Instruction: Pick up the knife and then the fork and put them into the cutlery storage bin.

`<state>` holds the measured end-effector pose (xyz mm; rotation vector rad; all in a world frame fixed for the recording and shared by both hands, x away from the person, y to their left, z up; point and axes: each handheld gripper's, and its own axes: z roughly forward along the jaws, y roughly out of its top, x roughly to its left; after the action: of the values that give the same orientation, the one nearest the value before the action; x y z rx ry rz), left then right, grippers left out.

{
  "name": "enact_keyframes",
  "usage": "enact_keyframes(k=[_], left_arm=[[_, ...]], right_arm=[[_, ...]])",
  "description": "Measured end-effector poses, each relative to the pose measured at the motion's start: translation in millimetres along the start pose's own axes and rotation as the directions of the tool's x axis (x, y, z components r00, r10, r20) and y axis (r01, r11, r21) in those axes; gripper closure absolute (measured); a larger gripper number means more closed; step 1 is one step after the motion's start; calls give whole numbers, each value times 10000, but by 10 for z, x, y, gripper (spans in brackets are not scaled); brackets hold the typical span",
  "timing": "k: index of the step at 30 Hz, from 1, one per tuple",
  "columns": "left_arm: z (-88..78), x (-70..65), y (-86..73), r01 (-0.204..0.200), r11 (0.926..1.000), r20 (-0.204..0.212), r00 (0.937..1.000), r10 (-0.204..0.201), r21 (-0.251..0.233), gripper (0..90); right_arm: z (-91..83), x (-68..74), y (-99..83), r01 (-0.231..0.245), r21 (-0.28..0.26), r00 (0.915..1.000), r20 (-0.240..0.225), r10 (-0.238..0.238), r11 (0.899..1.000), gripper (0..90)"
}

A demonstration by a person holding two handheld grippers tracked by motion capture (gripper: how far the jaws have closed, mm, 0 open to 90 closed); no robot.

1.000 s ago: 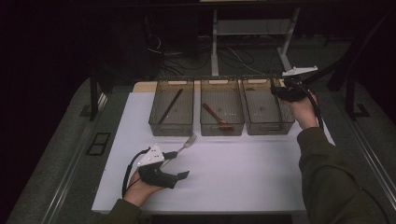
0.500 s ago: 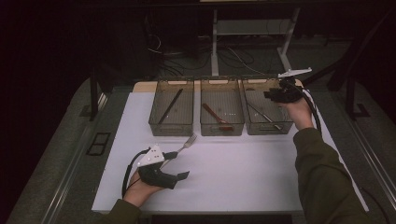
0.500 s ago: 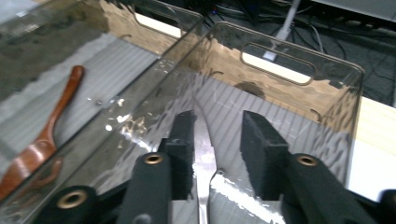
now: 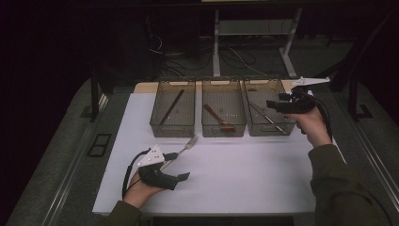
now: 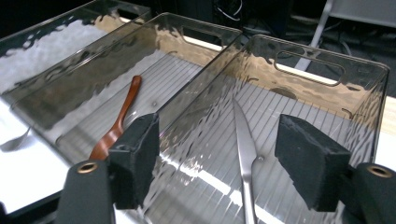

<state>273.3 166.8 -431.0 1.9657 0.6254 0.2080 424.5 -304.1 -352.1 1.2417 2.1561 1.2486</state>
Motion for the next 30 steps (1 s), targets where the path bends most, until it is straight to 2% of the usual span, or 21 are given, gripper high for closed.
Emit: enact_keyframes(k=[4, 12, 17, 21, 28, 30], left_arm=[[0, 1, -1, 72, 10000, -6, 10000, -72, 42, 132], [-6, 8, -3, 99, 9999, -72, 9999, -98, 50, 131], [-9, 19, -5, 93, 9999, -108, 9999, -92, 99, 131], [-20, 29, -3, 81, 9998, -192, 9998, -78, 171, 132], [-20, 37, -4, 69, 9997, -322, 9995, -61, 251, 136], [-22, 42, -4, 101, 9996, -398, 9992, -90, 255, 140]], right_arm=[[-122, 147, -134, 238, -138, 9997, 93, -237, 9996, 265], [-307, 413, -458, 478, -390, 9988, -47, -481, 9981, 213], [-363, 561, -677, 371, -394, 9983, -427, -388, 9985, 204], [-404, 676, -855, 277, -434, 9983, -494, -298, 9987, 193], [-435, 785, -1148, 352, -403, 9973, -634, -377, 9986, 184], [-458, 805, -1231, 264, -548, 9968, -745, -305, 9981, 183]])
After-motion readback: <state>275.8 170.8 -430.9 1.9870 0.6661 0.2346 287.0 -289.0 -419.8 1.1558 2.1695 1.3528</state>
